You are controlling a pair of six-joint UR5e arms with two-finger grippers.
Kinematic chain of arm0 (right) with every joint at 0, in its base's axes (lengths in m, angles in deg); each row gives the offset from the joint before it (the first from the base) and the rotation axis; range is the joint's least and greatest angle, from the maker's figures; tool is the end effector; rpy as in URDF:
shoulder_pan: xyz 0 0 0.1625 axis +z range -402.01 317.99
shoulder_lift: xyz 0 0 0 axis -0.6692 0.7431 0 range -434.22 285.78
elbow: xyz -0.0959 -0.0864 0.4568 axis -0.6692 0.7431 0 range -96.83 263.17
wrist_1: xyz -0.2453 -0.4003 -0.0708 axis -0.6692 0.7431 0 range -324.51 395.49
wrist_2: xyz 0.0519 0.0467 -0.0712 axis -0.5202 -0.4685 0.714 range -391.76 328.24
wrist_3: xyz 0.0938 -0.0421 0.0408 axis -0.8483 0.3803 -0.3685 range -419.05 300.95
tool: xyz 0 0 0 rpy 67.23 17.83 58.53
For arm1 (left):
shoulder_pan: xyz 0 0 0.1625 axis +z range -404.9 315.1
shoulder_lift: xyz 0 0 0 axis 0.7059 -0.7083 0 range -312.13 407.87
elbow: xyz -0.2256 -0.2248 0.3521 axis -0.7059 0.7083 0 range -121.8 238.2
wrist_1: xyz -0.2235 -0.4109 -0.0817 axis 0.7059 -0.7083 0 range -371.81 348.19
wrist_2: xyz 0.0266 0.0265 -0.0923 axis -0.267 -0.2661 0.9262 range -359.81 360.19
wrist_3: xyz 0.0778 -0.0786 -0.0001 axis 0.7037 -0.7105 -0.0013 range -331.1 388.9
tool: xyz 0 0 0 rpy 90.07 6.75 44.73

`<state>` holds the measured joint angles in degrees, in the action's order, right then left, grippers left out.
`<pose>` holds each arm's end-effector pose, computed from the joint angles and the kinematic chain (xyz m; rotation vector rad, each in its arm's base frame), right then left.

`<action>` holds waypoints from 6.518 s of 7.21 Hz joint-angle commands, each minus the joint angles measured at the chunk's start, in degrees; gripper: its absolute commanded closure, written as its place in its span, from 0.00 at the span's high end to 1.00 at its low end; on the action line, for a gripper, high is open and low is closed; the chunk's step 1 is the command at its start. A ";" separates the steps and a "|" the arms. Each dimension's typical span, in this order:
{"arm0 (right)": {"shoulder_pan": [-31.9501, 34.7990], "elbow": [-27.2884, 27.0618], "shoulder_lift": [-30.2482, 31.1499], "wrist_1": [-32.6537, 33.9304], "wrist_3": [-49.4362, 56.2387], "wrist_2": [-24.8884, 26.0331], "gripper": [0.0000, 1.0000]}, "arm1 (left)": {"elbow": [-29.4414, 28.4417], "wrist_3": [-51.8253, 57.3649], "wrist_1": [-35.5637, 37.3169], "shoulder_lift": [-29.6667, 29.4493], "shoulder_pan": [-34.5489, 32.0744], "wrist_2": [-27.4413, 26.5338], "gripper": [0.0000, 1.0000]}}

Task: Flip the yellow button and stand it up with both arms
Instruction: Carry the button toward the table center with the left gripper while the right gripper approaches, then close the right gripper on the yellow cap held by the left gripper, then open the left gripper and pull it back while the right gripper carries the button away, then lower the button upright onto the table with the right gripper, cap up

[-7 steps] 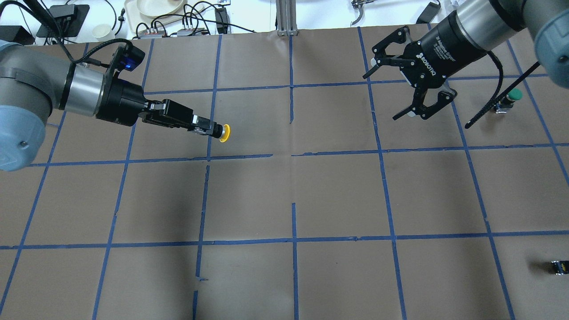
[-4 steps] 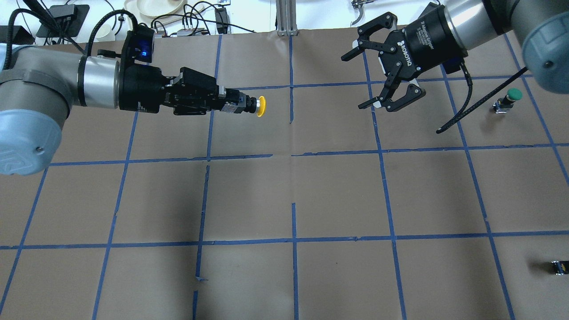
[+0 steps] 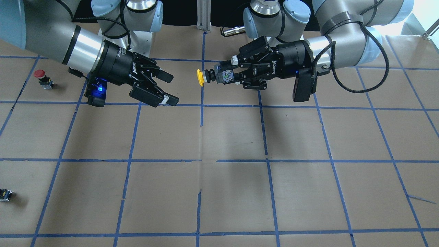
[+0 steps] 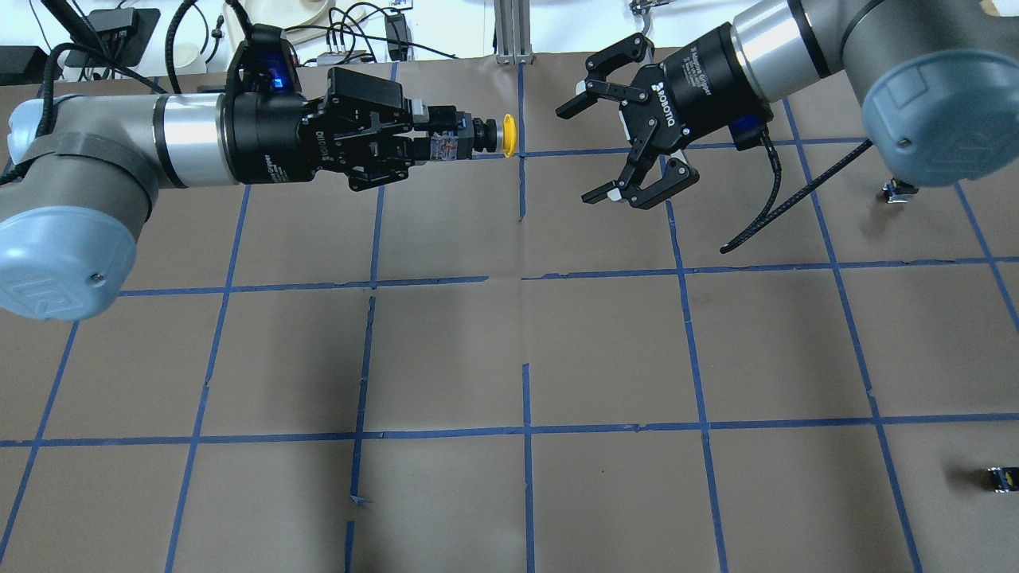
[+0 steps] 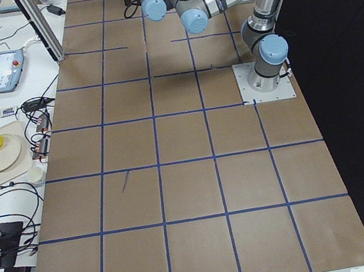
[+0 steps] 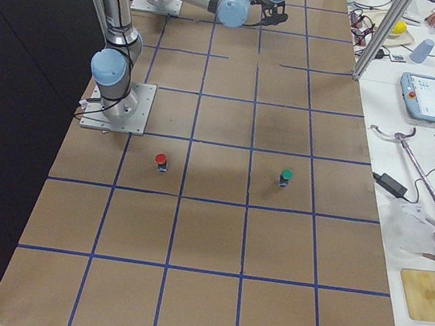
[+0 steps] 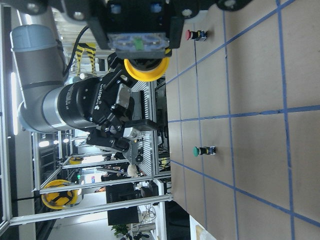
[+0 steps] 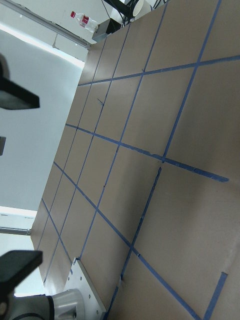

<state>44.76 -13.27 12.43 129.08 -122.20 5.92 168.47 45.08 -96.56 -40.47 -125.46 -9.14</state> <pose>0.1885 -0.5801 0.4810 1.3181 1.9024 0.6759 -0.1553 -0.5438 0.4511 0.0696 -1.7296 0.1277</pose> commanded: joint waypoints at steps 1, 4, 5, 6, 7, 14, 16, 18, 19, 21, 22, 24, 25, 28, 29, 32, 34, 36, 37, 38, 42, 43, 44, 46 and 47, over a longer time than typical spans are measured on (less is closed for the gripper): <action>0.24 0.54 0.27 0.45 -3.02 -4.43 0.99 | 0.12 -1.06 -0.07 -0.25 -0.04 1.86 0.10; 3.66 0.20 -0.60 10.44 -9.86 -5.07 0.99 | 0.21 -2.03 0.02 -0.52 -0.04 3.18 0.10; 4.02 0.02 -0.43 10.82 -11.63 -5.07 0.99 | 0.21 -2.03 0.02 -0.43 -0.21 3.18 0.10; 4.02 0.10 -0.43 10.91 -13.04 -5.16 0.99 | 0.21 -2.03 0.02 -0.26 -0.21 3.18 0.10; 4.02 0.11 -0.25 10.91 -13.83 -7.34 0.99 | 0.21 -2.03 0.02 -0.25 -0.21 3.18 0.10; 4.02 0.02 -0.61 10.91 -13.58 -9.73 0.40 | 0.21 -2.03 0.02 0.62 -0.21 3.00 0.10; 3.93 0.10 -0.25 11.00 -13.58 -9.82 0.26 | 0.12 -2.03 0.02 0.71 -0.21 3.00 0.10; 3.93 0.11 -0.25 11.00 -13.67 -9.82 0.23 | 0.12 -2.21 0.02 0.62 -0.30 3.00 0.71; 3.85 0.19 -0.25 11.00 -13.67 -10.08 0.22 | 0.03 -4.73 0.11 0.80 -0.30 2.74 0.90; 3.23 0.46 -0.43 11.00 -13.67 -10.70 0.20 | 0.03 -4.85 0.11 0.71 -0.30 2.39 0.90; 2.54 0.46 -0.78 11.09 -13.06 -10.26 0.20 | -0.41 -4.76 0.11 0.80 -0.13 1.78 0.90; -2.02 0.02 -0.96 12.14 -10.96 -9.73 0.20 | -0.50 -4.76 0.46 0.63 1.10 -9.25 0.91; -3.61 0.02 -1.04 12.14 -8.94 -8.25 0.20 | -0.58 -4.58 0.63 0.54 1.71 -11.48 0.91; -4.33 -0.16 -1.04 11.00 8.68 7.36 0.20 | -0.59 -5.11 6.94 -0.95 3.13 -37.51 0.92; -5.11 -1.03 -1.22 10.22 15.27 10.89 0.20 | -0.85 -5.19 7.75 -1.04 2.95 -47.09 0.95; -9.50 -5.06 -1.83 10.64 39.06 21.86 0.20 | -6.63 -6.07 7.13 -1.22 -2.81 -67.67 0.99; -13.97 -7.01 -1.75 11.26 59.00 29.43 0.20 | -9.36 -6.42 7.49 -2.01 -11.42 -79.57 0.99; -18.28 -9.02 -1.83 15.01 80.28 34.89 0.19 | -14.35 -8.00 5.31 -3.67 -12.78 -80.93 0.99; -19.87 -10.77 -1.83 19.48 88.12 38.05 0.18 | -17.86 -8.01 1.47 -4.73 -12.69 -81.46 1.00; -21.62 -12.88 -2.27 22.83 95.51 38.25 0.18 | -20.42 -8.01 0.47 -5.26 -12.00 -83.55 1.00; -31.82 -16.33 -2.98 25.33 132.68 37.11 0.15 | -21.59 -13.59 -1.21 -4.12 -7.51 -80.85 1.00; -33.75 -16.42 -2.98 26.28 140.42 37.11 0.15 | -21.77 -13.98 -1.21 -4.21 -7.42 -81.02 1.00; -35.68 -16.42 -3.76 26.21 145.02 37.03 0.15 | -21.85 -13.98 -1.21 -4.21 -7.51 -81.02 1.00; -40.69 -16.42 -5.17 25.59 154.95 33.02 0.14 | -21.68 -14.07 -1.65 -4.21 -7.86 -80.85 1.00; -43.50 -16.50 -6.13 25.24 160.39 31.50 0.14 | -21.68 -14.25 -1.74 -3.95 -7.86 -81.02 1.00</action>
<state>4.74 -29.70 7.41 154.78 31.39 39.91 146.75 31.02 -98.19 -44.54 -133.26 -90.19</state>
